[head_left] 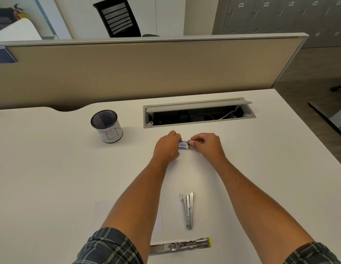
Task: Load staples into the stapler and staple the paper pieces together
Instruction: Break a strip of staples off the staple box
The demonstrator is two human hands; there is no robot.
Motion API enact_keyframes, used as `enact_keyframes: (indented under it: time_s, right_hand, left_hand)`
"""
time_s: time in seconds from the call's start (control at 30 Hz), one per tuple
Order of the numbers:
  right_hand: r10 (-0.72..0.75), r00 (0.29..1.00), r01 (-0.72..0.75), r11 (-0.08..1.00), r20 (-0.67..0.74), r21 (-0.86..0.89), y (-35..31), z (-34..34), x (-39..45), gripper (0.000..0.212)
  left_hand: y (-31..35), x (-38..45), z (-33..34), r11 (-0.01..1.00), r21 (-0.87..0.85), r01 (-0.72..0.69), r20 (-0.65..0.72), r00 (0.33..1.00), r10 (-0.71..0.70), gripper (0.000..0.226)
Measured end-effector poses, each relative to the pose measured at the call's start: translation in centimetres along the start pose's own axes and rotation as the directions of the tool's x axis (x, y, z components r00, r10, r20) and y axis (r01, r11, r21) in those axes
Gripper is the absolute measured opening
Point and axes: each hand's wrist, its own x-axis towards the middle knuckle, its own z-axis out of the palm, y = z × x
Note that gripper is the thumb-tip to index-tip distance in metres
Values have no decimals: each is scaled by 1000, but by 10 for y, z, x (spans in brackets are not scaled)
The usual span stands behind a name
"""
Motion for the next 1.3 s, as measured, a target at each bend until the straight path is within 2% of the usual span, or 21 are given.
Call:
enact_keyframes:
  time_s: [0.43,0.63,0.83,1.03,1.13,1.23,1.3]
  right_hand:
    - [-12,1000,12,995,5,-100,0,12,-6,17]
    - [12,1000,-11,998,21,-65,-1,15,-3,20]
    - [77,997,-77,997,-9,-14,3,13,0,18]
    - [90,993,-95,993,-77,-72,9,10,-1,20]
    - [33,997,-37,997,-67,-61,9,8,-4,26]
    - [-53,999,52,987,-3,-152,7,9,-3,30]
    - [-60,997,67,976,38,-206,5,9,-1,30]
  left_hand:
    - [0,1,3,1000,11,-3,-13,1000,3,34]
    - [-1,1,3,1000,13,-4,-9,1000,4,34]
    - [0,2,2,1000,15,-5,-2,1000,5,37]
    - [0,1,3,1000,6,-5,-5,1000,5,36]
    - [0,2,3,1000,4,-2,-6,1000,2,38]
    - [0,1,3,1000,3,2,-5,1000,-2,39]
    - [1,1,2,1000,3,3,-9,1000,-3,37]
